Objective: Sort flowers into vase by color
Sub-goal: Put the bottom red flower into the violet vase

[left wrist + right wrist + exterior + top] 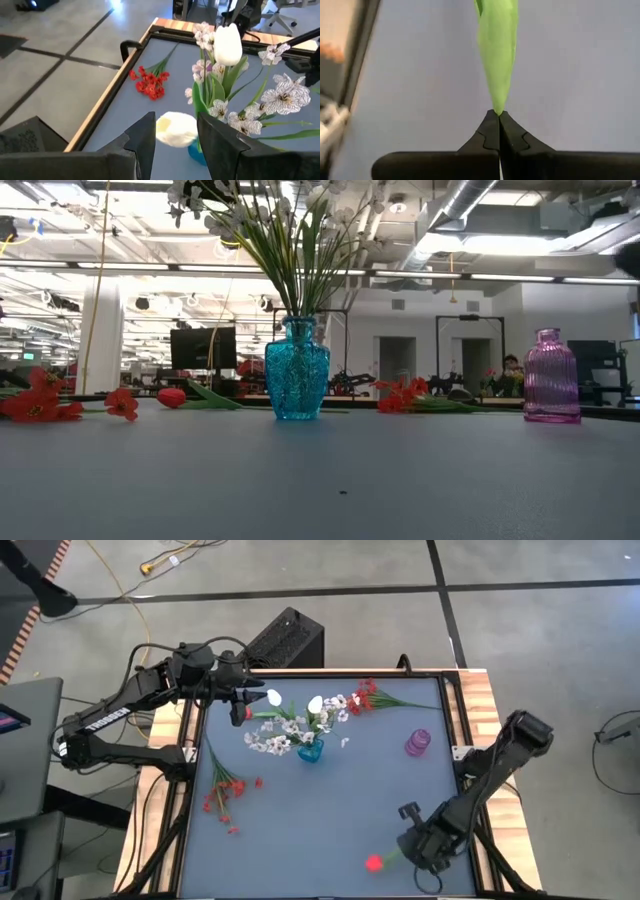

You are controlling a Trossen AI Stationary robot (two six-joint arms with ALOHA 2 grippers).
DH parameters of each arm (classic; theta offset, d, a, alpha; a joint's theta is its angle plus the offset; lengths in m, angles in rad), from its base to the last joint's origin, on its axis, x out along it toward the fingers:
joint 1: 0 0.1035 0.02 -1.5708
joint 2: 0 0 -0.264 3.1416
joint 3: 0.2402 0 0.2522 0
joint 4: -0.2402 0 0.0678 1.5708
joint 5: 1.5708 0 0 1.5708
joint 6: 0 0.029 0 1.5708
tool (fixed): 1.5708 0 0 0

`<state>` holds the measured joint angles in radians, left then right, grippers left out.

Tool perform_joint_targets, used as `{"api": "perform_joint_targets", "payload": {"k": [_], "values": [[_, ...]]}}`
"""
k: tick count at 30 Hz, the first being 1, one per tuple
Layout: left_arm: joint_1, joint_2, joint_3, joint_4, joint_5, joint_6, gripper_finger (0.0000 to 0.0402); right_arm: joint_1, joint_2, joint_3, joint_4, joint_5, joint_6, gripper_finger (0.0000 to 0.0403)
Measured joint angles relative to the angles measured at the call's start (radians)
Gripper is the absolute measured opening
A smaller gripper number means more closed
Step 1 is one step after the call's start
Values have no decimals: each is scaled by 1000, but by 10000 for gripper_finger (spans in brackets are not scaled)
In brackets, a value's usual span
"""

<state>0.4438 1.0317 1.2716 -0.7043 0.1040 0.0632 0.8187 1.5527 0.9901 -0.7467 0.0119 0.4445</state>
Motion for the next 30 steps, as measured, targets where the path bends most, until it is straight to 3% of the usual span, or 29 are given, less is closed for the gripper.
{"api": "perform_joint_targets", "payload": {"k": [6, 12, 18, 30], "values": [[0, 0, 0, 17, 0, 22, 132, -92, -257, 2, 30, 199, 94, 16], [0, 0, 0, 15, 1, 44, 132, -138, -495, 2, 95, 574, 25, 16], [0, 0, 0, 11, 1, 60, 132, -156, -651, 2, 77, 947, -58, 16], [0, 0, 1, -4, -10, 83, 132, -258, -787, 2, -219, 1223, 63, 16]]}}
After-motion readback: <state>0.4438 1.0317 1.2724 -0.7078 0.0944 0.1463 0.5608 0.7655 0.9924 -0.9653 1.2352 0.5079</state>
